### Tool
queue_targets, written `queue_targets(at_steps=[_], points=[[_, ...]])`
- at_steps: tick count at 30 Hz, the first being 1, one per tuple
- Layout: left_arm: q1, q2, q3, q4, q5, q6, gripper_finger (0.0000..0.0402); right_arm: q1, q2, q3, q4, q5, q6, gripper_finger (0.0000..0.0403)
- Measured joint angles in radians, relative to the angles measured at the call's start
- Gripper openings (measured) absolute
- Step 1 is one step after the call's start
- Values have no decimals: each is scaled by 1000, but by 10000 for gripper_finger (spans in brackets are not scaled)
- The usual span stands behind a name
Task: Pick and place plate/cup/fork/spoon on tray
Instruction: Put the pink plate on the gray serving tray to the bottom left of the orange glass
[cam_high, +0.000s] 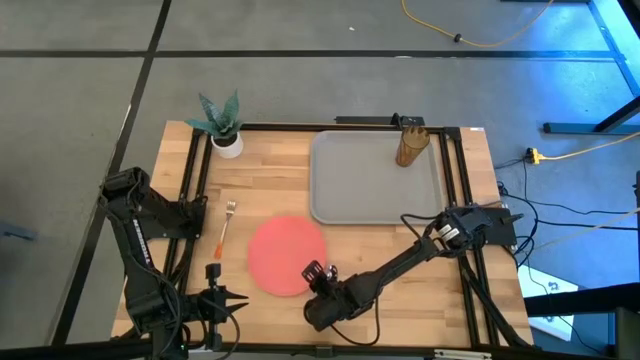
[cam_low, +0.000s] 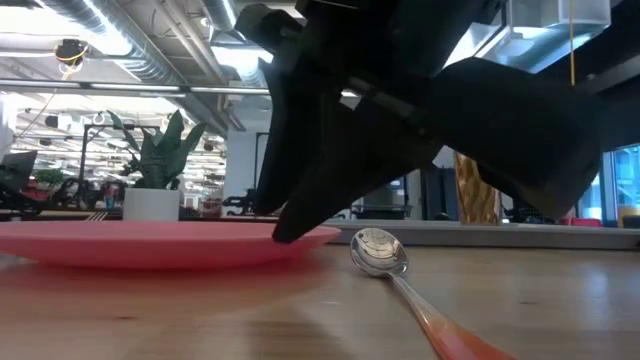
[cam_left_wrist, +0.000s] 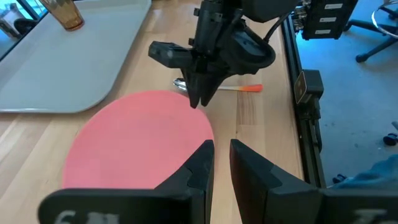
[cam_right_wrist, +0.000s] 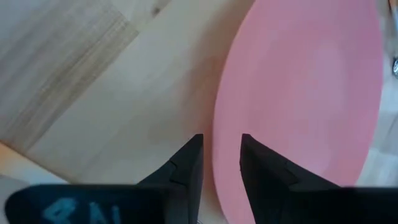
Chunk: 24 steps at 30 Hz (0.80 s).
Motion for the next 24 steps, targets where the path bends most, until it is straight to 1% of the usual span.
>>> queue_targets(at_steps=[8,15,20,24], points=[[0,0,0,0,0,0,44,-9,2,0,3,0,7,103],[0,0,0,0,0,0,44,-30,39,1,19,2,5,103],[7,0,0,0,0,3,44,-32,58,3,34,32,8,103],[9,0,0,0,0,7,44,-39,61,3,47,52,53,102]])
